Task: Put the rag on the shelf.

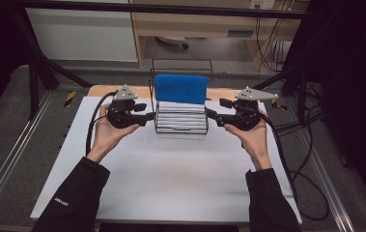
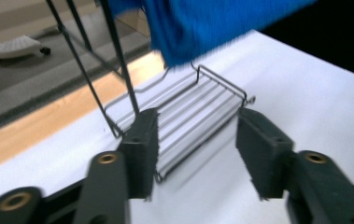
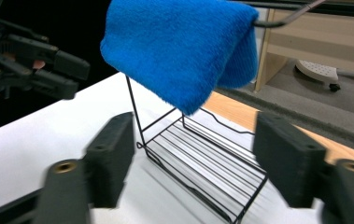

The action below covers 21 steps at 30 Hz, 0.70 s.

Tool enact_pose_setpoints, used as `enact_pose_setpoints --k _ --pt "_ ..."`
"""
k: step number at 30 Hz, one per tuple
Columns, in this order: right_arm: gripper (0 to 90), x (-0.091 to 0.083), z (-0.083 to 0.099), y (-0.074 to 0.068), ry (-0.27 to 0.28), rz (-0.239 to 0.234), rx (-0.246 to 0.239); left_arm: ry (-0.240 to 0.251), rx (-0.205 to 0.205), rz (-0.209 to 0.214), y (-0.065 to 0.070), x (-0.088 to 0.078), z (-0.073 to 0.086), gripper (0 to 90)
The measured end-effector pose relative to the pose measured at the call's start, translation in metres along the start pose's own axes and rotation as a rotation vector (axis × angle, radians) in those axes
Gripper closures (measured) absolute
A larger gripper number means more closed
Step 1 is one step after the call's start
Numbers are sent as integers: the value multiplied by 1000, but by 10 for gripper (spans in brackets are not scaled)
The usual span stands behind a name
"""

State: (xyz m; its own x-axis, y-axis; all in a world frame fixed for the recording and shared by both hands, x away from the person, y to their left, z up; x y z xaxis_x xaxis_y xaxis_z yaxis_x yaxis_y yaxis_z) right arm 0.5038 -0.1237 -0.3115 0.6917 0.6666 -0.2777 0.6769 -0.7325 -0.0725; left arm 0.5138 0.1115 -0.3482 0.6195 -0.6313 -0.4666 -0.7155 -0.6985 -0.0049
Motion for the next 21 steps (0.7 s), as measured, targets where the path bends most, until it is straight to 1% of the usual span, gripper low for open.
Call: enact_pose_setpoints --k 2,5,7,8,11,13,17,18,21 --pt "229 -3 5 1 -8 9 15 -14 -12 -5 -2 -3 10 409" --pt "172 -6 15 3 -33 9 24 -31 -23 -10 -4 -8 24 332" --pt "148 -7 23 2 -49 -2 32 -39 -29 -6 -3 -11 33 288" --pt "134 -8 28 2 -52 1 32 -40 -33 -5 -3 -12 37 267" --pt "102 -9 43 1 -78 1 37 -49 -36 -14 -2 -17 51 198" --pt "85 -10 54 0 -95 -6 43 -48 -44 -15 0 -19 62 160" --pt "53 -10 75 -3 -120 -21 56 -66 -52 -10 3 -23 83 111" --pt "48 -10 79 -3 -124 -22 59 -74 -54 -15 3 -24 91 98" --pt "32 -11 97 -5 -145 -28 60 -76 -72 -28 2 -26 106 79"
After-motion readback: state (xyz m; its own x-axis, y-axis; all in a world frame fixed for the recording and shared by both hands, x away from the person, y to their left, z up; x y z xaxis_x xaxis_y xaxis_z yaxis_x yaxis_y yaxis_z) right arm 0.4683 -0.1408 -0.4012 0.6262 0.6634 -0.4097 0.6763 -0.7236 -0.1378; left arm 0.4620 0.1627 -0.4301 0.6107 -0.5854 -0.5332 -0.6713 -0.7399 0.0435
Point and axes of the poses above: each handheld gripper's, and its own axes: x roughly forward along the jaws, z roughly out of its underside, y roughly to its right, the point moved 10 cm from there along x, roughly forward along the jaws, and after that the axes turned 4 degrees about y, right-handed, at the moved point
